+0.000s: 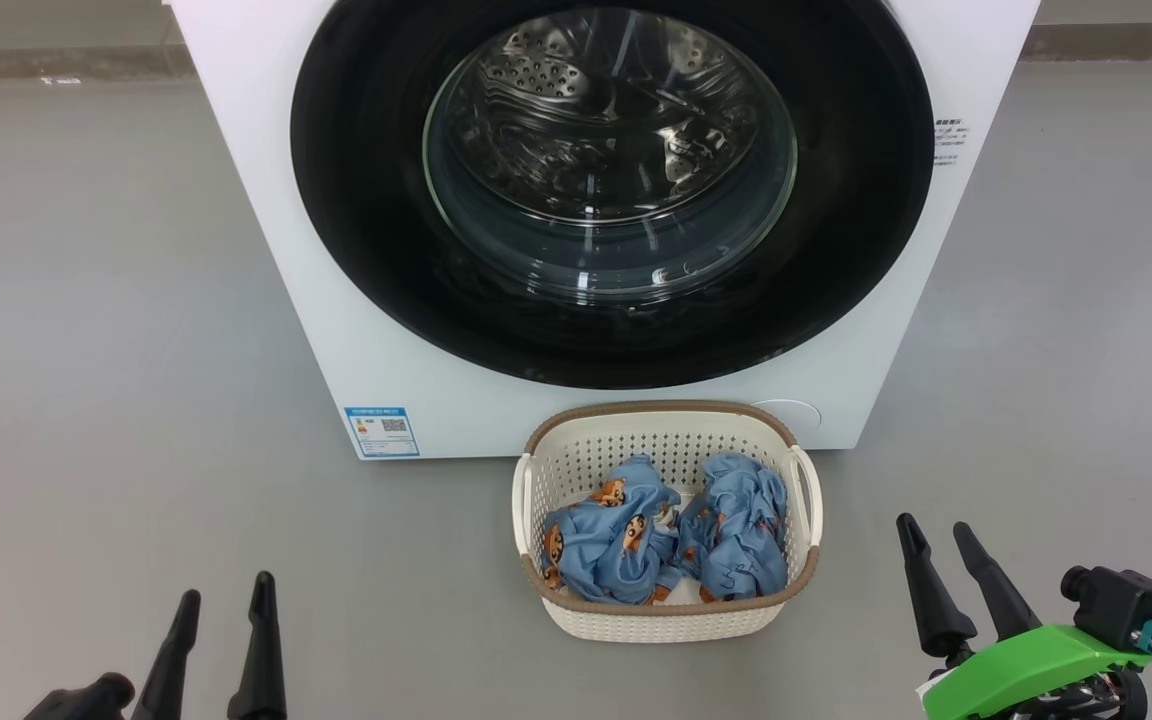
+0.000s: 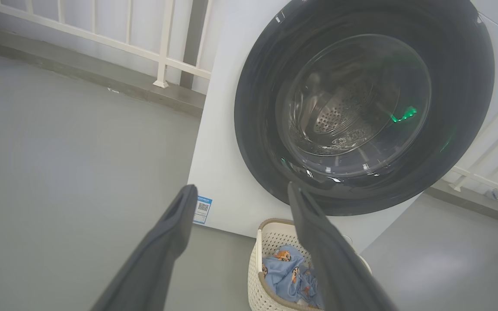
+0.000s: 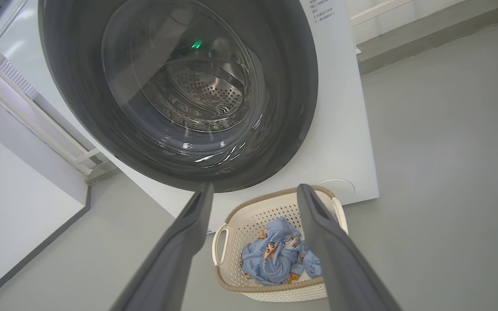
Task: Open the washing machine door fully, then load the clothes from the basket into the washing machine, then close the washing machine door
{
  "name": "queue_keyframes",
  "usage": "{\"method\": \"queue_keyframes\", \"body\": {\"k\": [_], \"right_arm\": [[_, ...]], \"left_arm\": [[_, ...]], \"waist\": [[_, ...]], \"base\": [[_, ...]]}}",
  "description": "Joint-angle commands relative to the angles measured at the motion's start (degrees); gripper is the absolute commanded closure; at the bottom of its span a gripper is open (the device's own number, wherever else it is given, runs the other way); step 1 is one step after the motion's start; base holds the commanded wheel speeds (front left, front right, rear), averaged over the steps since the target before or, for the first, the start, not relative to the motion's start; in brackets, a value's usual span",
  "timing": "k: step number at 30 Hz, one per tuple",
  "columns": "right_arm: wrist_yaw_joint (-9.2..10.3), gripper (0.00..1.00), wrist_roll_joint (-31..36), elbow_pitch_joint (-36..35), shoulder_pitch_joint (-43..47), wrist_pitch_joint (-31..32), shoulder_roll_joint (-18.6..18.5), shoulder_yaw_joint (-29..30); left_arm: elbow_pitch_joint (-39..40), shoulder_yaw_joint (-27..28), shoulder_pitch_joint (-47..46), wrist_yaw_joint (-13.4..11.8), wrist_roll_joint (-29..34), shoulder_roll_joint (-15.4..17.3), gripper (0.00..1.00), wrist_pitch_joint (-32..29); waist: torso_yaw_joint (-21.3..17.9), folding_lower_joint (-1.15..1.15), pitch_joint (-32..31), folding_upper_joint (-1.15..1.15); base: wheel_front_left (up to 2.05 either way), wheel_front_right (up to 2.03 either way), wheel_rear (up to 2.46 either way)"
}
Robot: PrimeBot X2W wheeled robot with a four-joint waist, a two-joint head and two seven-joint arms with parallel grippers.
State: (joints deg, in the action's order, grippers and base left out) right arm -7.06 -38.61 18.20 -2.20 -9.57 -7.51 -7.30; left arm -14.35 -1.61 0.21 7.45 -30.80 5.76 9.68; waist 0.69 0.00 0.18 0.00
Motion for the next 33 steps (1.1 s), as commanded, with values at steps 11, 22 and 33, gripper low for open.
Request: {"method": "queue_keyframes", "body": {"k": [11, 22, 33], "right_arm": [[-0.38, 0.00, 7.76, -1.06, -2.65, -2.72, -1.81, -2.33], [-0.42, 0.00, 15.18, -0.98, -0.89, -4.75, -1.68, -1.01], [-0.43, 0.00, 18.39, -1.73, 0.50, -5.42, -0.93, 1.04]], "left_arm": [[1.55, 1.43, -1.99, 0.03, 8.23, 1.21, 0.00, 2.63], [-0.11, 2.08, -2.14, 0.03, 12.95, 1.23, 0.00, 4.64], [-1.84, 3.15, -2.86, 0.03, 14.21, 1.31, 0.00, 5.31]], "waist": [[0.09, 0.00, -0.03, 0.00], [-0.65, 0.00, 0.07, 0.00], [-1.53, 0.00, 0.74, 0.00]], "base": [[0.00, 0.00, 0.00], [0.00, 0.00, 0.00], [0.00, 0.00, 0.00]]}}
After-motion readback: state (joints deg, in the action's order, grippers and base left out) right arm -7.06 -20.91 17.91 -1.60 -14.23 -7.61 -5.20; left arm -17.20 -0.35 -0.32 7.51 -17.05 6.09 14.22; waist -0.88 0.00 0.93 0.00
